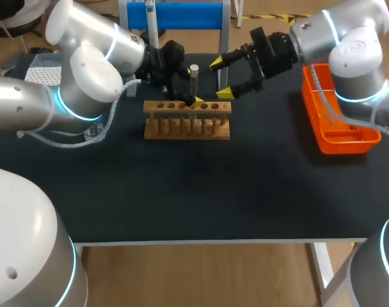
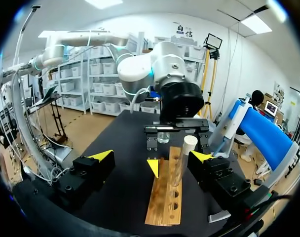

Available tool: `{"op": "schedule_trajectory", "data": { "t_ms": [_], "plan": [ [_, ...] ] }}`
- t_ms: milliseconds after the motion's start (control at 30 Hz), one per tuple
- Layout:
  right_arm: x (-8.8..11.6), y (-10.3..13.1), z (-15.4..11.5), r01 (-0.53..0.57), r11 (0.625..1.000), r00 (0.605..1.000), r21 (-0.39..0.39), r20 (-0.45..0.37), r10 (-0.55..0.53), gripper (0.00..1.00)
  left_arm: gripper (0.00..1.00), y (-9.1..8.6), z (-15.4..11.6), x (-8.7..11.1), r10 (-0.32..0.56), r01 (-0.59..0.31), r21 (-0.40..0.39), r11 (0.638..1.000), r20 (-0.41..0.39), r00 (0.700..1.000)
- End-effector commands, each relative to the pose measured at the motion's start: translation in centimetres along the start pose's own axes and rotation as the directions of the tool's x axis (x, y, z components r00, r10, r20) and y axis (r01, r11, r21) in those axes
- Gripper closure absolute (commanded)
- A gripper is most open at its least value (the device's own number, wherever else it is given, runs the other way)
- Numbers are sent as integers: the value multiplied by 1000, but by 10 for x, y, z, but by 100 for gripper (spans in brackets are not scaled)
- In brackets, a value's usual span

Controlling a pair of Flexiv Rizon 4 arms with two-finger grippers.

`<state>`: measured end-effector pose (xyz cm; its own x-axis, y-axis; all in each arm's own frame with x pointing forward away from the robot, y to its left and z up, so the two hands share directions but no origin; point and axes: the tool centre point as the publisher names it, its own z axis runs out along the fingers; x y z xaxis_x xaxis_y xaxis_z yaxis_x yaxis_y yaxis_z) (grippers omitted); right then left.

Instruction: Invert the test tube, pick up the pipette, mount the tip to pipette, aspirate from beaker and dispense into the tube, eject the tip, return the pipette, and cap with the stopper.

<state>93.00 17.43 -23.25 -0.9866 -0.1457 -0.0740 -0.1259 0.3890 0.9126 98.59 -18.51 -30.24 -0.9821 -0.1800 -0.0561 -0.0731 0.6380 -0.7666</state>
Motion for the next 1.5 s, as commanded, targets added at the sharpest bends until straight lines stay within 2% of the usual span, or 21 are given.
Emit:
{"op": "schedule_trajectory", "data": {
  "t_ms": [33, 667, 800, 867, 1067, 1267, 1467, 1500],
  "plan": [
    [-1, 0, 1, 17, 1000, 1000, -4, -2, -17, 0, 0, 4, -7, 3, -16, 16, -3, 1000, 22, 1000],
    [-3, 12, 6, 78, 995, 997, -64, 27, -76, 0, 0, 20, -40, 6, -68, 69, -3, 998, 123, 990],
    [-5, 17, 7, 74, 992, 997, -99, 29, -71, 0, 0, 23, -44, 7, -84, 85, -2, 996, 142, 986],
    [-6, 20, 7, 76, 990, 997, -116, 30, -73, 0, 0, 24, -45, 7, -96, 103, -43, 994, 144, 985],
    [-11, 28, 8, 76, 989, 997, -129, 32, -73, 0, 0, 24, -45, 7, -108, 115, -37, 993, 143, 984],
    [-17, 38, 9, 61, 984, 998, -170, 32, -56, 0, 0, 24, -45, 7, -108, 115, -37, 993, 143, 984],
    [-22, 45, 11, 0, 964, 1000, -265, 2, 1, 0, 0, 24, -45, 7, -108, 115, -37, 993, 143, 984],
    [-23, 46, 12, -18, 954, 1000, -298, -5, 17, 65, 0, 24, -45, 7, -108, 115, -37, 993, 143, 984]
  ]
}}
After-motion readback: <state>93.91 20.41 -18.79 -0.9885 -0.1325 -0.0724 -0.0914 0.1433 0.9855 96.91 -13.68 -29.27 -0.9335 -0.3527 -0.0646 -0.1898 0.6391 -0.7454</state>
